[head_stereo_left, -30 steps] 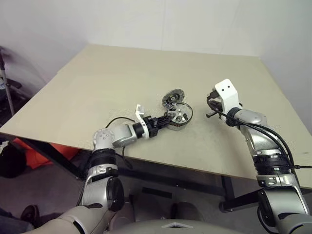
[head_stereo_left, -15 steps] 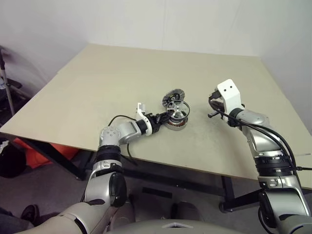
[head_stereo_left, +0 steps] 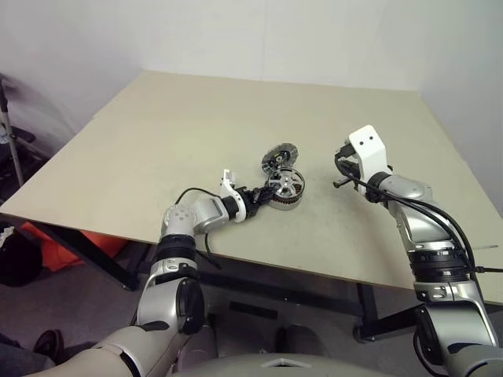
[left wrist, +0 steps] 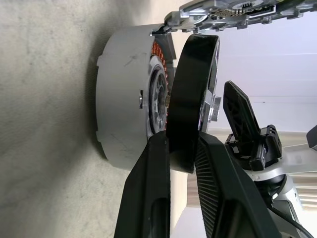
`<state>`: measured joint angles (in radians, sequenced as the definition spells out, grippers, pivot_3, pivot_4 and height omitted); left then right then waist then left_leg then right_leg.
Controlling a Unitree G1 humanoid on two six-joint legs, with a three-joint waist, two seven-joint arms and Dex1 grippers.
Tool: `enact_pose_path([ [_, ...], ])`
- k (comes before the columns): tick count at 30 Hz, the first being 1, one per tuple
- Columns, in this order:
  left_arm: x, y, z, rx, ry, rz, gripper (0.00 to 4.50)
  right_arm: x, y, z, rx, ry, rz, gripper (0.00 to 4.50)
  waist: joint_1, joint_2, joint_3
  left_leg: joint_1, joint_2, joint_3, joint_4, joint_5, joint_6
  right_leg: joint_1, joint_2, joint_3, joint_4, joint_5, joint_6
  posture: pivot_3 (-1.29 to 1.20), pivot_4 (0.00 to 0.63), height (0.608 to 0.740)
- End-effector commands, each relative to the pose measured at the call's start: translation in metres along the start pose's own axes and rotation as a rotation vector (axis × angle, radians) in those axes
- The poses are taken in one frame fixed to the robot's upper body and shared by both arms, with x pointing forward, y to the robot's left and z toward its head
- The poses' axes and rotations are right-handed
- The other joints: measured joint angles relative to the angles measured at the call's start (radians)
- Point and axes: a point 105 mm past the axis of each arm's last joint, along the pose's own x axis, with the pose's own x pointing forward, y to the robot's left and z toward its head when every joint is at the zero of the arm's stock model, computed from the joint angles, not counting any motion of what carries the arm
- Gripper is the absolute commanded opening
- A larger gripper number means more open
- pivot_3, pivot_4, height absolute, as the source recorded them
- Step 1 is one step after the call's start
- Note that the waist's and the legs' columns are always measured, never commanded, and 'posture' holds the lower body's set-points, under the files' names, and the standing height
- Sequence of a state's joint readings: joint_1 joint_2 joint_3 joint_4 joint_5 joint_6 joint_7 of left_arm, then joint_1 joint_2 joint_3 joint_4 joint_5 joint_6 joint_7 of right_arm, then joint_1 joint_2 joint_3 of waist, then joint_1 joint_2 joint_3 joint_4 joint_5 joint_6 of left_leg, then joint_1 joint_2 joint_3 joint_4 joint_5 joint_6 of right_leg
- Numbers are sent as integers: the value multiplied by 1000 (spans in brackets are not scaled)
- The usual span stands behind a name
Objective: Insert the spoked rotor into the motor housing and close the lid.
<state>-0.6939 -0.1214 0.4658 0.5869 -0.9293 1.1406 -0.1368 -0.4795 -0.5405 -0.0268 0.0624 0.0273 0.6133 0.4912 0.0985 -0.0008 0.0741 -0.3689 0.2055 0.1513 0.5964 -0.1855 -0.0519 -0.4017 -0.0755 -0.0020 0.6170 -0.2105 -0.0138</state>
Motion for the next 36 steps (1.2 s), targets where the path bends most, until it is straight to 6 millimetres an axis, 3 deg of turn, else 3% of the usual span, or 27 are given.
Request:
enact_pose_path([
  [1, 1, -6, 3, 19, -9, -20, 408, -2, -5, 19, -23, -61, -23, 0, 0, 0, 0, 0, 0, 0, 0, 0, 0, 0, 0, 0, 0, 0, 0, 0, 0, 740],
  [6, -2, -2, 2, 27, -9, -10, 408, -1, -5, 19, -22, -62, -25, 0, 0, 0, 0, 0, 0, 0, 0, 0, 0, 0, 0, 0, 0, 0, 0, 0, 0, 740],
  [13, -3, 1, 4, 29, -22, 10, 2652, 0, -5, 21, -22, -65, -23, 0, 0, 0, 0, 2, 0, 0, 0, 0, 0, 3, 0, 0, 0, 0, 0, 0, 0, 740],
  [22, -14, -6, -2, 52, 27, -35, 2652, 1, -4, 24, -23, -72, -16, 0, -3, 0, 0, 5, 0, 0, 0, 0, 0, 5, 0, 0, 0, 0, 1, 0, 0, 740],
  [28, -42, -1, 8, 109, 21, 4, 2652, -1, -6, 27, -24, -83, -9, 0, -5, 1, 0, 2, 0, 0, -2, 0, 1, 2, 0, -1, -3, 0, 0, 0, 0, 740],
  [33, -58, -5, 2, 197, 39, 3, 2652, -6, -4, 35, -26, -108, 18, 0, 1, 1, 0, 0, 0, 0, -2, 0, 1, 2, 0, -2, -4, 0, 0, 0, 0, 740],
  [36, -68, -13, 5, 345, 10, 1, 2652, -15, 12, 45, -22, -147, 128, 0, 0, 1, 0, -1, 0, 0, -2, 0, 2, 2, -1, -2, -5, 0, 0, 0, 0, 740],
])
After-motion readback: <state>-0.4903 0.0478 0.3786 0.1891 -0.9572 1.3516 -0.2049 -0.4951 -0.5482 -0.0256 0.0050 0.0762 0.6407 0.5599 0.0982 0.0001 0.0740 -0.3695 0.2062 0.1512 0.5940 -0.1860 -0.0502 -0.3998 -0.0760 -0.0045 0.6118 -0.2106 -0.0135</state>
